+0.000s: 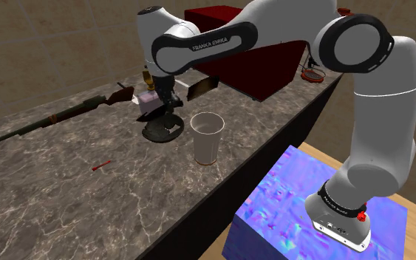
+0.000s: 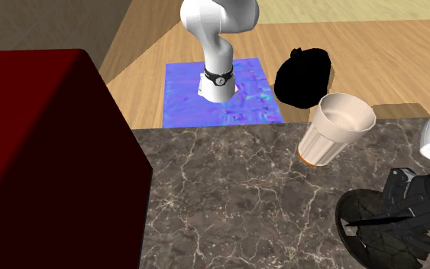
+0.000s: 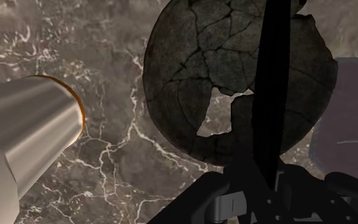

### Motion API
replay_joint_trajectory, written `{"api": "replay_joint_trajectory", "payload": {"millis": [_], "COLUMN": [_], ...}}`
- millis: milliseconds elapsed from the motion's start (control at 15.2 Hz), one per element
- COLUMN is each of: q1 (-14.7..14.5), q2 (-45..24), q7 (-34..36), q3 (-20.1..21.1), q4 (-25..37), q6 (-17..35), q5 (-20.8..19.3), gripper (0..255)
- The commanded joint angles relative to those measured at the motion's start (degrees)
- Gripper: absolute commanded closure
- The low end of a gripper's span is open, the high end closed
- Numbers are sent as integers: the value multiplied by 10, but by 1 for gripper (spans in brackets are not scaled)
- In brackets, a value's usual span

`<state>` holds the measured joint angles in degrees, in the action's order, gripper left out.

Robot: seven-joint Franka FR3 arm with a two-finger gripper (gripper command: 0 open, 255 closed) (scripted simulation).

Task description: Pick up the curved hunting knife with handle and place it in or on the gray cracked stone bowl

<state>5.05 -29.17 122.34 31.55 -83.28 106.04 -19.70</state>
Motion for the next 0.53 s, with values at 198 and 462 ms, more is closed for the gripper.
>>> {"api": "replay_joint_trajectory", "payload": {"millis": [198, 462], "q1": [-4, -4], "q2": [-16, -25], "q7": [9, 15], "q3": [-5, -8], "q4": [-15, -32], "q6": [28, 53], "q5": [-9, -16], "gripper": [255, 255]}}
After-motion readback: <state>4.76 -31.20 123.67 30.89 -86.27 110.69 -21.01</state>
